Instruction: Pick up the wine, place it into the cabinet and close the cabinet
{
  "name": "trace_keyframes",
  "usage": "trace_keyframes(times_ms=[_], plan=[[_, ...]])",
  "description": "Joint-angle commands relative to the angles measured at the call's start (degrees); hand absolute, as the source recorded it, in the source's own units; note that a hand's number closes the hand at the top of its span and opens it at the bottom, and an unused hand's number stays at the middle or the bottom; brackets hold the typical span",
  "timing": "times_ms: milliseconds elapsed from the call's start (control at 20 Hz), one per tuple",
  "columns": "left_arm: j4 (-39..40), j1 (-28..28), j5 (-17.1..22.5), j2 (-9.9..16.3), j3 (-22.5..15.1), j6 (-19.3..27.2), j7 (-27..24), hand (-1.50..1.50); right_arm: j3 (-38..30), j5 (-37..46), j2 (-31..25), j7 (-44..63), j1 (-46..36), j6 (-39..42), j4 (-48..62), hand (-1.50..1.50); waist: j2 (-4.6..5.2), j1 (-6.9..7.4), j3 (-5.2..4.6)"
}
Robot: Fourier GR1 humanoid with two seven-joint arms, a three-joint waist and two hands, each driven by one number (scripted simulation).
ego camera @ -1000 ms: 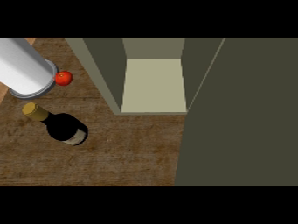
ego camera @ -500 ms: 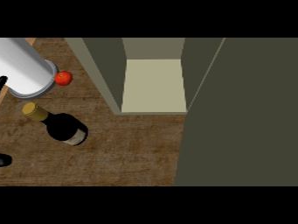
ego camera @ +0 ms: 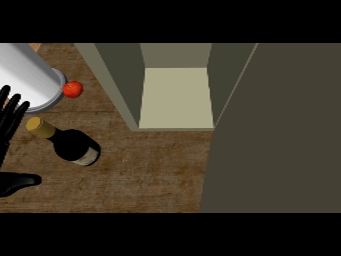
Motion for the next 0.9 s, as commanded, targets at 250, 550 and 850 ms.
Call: trace_keyframes(times_ms=[250,550,850], plan=[[9.1,3.8,-7.6,-2.9,-1.7,-3.4,-11.4,-1.50,0.5,-3.6,-0.1,7.6,-1.9,-1.7,-8.2,-1.50,-0.07,-0.07,-0.03],[19.2,0.0,-5.5,0.3,2.1,-6.9,-15.0,-1.50,4.1,1.4,1.4,8.7,-3.7,-4.5,-7.8,-1.50,-0.09,0.01,-0.06],[29.2,-1.3,-10.1,-1.1,0.4,-8.7,-23.4,-1.50,-0.7,-4.1,-0.3,6.2,-3.5,-1.9,-5.3,-1.50,0.03,0.03,-0.02]])
